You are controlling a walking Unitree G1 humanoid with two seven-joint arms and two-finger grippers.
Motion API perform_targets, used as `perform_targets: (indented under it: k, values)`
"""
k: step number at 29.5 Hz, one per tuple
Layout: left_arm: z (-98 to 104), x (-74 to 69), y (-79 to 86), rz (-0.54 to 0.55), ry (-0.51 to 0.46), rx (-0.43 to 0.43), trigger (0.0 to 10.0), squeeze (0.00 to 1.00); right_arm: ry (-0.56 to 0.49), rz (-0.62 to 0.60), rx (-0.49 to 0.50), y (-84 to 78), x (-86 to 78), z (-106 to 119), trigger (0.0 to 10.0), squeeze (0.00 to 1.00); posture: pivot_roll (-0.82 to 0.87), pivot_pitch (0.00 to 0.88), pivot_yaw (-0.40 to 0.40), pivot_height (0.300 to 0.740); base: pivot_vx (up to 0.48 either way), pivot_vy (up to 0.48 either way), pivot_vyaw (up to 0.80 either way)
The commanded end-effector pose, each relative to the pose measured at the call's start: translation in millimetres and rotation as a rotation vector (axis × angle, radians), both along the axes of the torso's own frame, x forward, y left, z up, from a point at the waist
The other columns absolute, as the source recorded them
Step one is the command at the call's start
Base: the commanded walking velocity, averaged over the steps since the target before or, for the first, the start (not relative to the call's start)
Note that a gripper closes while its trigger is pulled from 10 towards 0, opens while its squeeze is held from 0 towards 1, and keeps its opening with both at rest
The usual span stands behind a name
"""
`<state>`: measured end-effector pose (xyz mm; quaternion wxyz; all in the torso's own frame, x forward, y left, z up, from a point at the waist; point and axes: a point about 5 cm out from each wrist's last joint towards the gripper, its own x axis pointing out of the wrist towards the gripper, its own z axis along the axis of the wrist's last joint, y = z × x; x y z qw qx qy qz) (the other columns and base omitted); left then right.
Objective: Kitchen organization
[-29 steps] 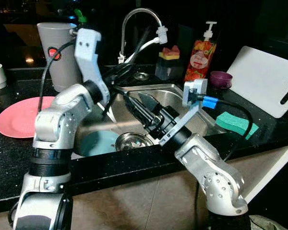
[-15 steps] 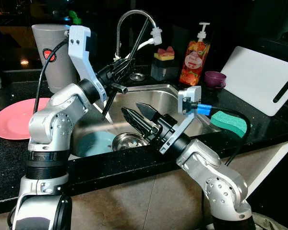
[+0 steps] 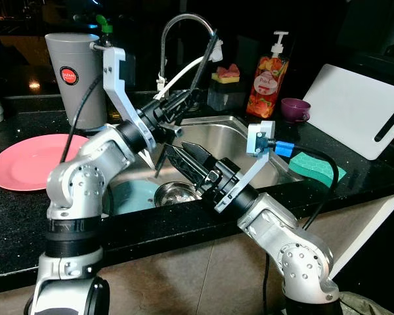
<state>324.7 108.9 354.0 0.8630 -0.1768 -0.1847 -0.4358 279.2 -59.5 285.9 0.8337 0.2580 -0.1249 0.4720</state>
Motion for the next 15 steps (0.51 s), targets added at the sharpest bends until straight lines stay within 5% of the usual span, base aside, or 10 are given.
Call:
perform_targets:
  k: [1,8,9,10,12,15]
  values:
    - [-0.4,-4.0,-6.0,-0.03,-0.002,0.004,10.0,0.0,0.004,0.02,0.022,-0.8,-0.2,2.9,10.0,0.0,0.02,0.072,-0.072,0.74,0.0,0.0,0.0]
    - [-0.7,-8.9,-14.1,-0.07,0.009,-0.002,10.0,0.0,0.029,0.067,0.06,-1.9,-1.8,2.4,10.0,0.0,0.02,0.064,-0.074,0.74,0.0,0.0,0.0]
    - [-0.6,-9.4,-14.5,-0.074,0.013,-0.007,10.0,0.0,0.032,0.069,0.058,-1.9,-1.8,1.6,7.3,0.0,0.02,0.064,-0.074,0.74,0.0,0.0,0.0]
    - [-0.6,-9.4,-14.5,-0.074,0.013,-0.007,10.0,0.0,0.032,0.069,0.058,-1.9,-1.8,1.6,7.3,0.0,0.02,0.064,-0.074,0.74,0.0,0.0,0.0]
    - [0.3,-9.6,-14.4,-0.08,0.019,-0.021,10.0,0.0,0.035,0.072,0.055,-1.6,-1.9,0.2,0.5,0.0,0.02,0.064,-0.074,0.74,0.0,0.0,0.0]
    - [1.9,-9.3,-13.8,-0.088,0.025,-0.038,10.0,0.0,0.037,0.08,0.057,-0.7,-2.2,-1.0,0.0,0.0,0.02,0.064,-0.074,0.74,0.0,0.0,0.0]
